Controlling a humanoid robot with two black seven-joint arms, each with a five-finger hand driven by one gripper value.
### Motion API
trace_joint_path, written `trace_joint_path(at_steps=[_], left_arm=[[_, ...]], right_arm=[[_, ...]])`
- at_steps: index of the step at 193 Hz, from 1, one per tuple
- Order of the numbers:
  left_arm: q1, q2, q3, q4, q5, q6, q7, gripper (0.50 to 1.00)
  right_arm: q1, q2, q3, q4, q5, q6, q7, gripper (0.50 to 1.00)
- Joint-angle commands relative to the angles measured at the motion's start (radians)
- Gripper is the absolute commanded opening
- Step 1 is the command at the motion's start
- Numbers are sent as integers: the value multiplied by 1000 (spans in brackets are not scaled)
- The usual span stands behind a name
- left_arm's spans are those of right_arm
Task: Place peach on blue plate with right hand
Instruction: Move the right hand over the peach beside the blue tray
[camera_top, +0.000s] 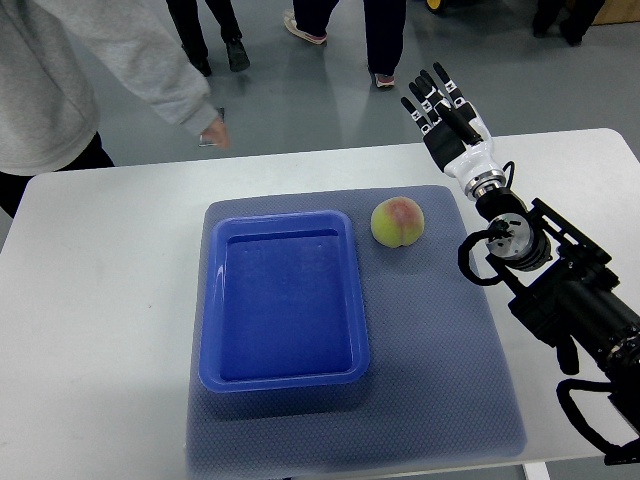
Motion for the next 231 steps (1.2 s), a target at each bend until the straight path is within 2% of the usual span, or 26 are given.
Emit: trace_joint_path(at_steps=[1,72,117,133,159,179,188,189,193,202,212,213,217,221,231], left_arm=[[0,0,0,0,0,0,0,1000],[0,0,0,0,-2,0,0,1000],[-2,0,0,0,-2,0,0,1000],[-2,0,-2,0,-2,0,0,1000],[-2,0,0,0,-2,0,0,1000],[-2,0,1,-1,0,0,0,1000],[-2,0,1,-1,0,0,0,1000],[-2,0,0,0,-2,0,0,1000],[-2,0,0,0,0,0,0,1000],[-2,0,0,-1,0,0,0,1000],[-2,0,0,-1,0,0,0,1000],[-2,0,0,-1,0,-1,0,1000],[-2,0,0,-3,1,-2,0,1000],[-2,0,0,-5,1,-2,0,1000],[-2,0,0,-5,1,-2,0,1000]], right_arm=[[-2,0,0,0,0,0,0,932],[13,0,-31,0,-5,-6,-8,932],[121,-23,-250,0,-54,-15,-25,932],[185,-58,-327,0,-80,-31,-41,932],[309,-113,-503,0,-188,-81,-109,932],[429,-170,-696,0,-354,-67,-130,932],[429,-170,-696,0,-354,-67,-130,932],[504,-208,-822,0,-430,-58,-138,932],[539,-219,-886,0,-452,-51,-140,932],[610,-232,-997,3,-462,-20,-149,932],[610,-232,-997,3,-462,-20,-149,932],[697,-241,-1132,23,-463,29,-172,932],[730,-244,-1187,37,-465,51,-184,932],[759,-252,-1235,46,-465,74,-195,932],[759,-252,-1235,46,-465,74,-195,932]])
